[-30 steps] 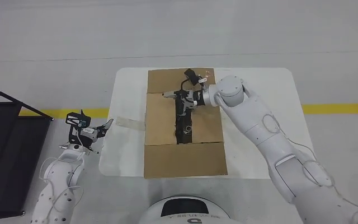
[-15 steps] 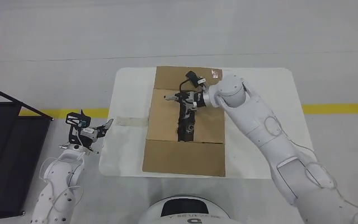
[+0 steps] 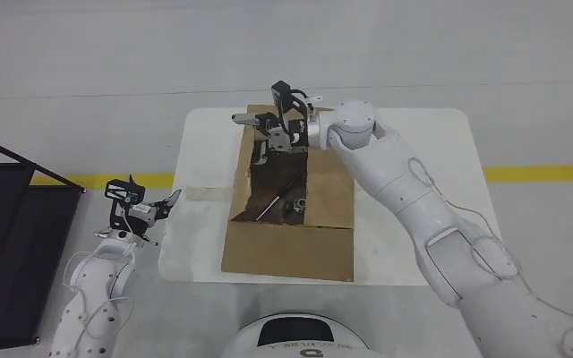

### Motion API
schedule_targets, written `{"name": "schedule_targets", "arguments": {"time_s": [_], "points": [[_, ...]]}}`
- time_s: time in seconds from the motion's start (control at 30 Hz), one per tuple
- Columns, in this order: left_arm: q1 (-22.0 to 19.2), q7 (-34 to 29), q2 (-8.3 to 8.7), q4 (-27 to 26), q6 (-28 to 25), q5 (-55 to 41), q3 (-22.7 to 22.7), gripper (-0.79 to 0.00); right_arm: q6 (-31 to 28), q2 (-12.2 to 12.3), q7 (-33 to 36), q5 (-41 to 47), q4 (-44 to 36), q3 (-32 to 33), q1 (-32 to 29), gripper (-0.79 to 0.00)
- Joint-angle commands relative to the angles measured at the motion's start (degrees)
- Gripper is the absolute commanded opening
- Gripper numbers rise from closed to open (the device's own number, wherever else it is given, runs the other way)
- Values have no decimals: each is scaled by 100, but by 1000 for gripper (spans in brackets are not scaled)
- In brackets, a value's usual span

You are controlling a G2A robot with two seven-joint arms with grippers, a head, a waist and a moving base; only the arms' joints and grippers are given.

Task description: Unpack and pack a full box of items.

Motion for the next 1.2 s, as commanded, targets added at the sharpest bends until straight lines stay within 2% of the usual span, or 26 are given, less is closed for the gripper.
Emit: {"name": "schedule_targets", "arguments": {"time_s": [0.0, 0.33, 0.47, 0.57, 0.7, 0.83, 1.0, 1.17], "points": [[20, 39, -12, 13, 153, -160, -71, 0, -4, -141, -72, 44, 92, -205, 148, 0], [391, 447, -22, -80, 97, -1051, -749, 0, 110, -949, -831, -113, 1127, -1165, 804, 0], [619, 580, -12, -490, -319, -1265, -941, 0, 249, -1251, -961, -89, 1728, -1380, 899, 0], [734, 532, -6, -992, -494, -1177, -973, 0, 272, -1438, -906, -24, 2122, -1450, 951, 0], [844, 480, -13, -1674, -541, -872, -807, 0, 224, -1641, -750, 69, 2540, -1471, 1022, 0], [810, 206, -18, -1955, -465, -387, -489, 0, 56, -1778, -660, 200, 2887, -1390, 1117, 0], [473, -207, -31, -1732, -297, 190, 83, 0, -150, -1869, -506, 266, 3223, -1287, 1193, 0], [223, -285, -56, -1454, -79, 527, 503, 0, -464, -1871, -380, 432, 3509, -1087, 1235, 0]]}}
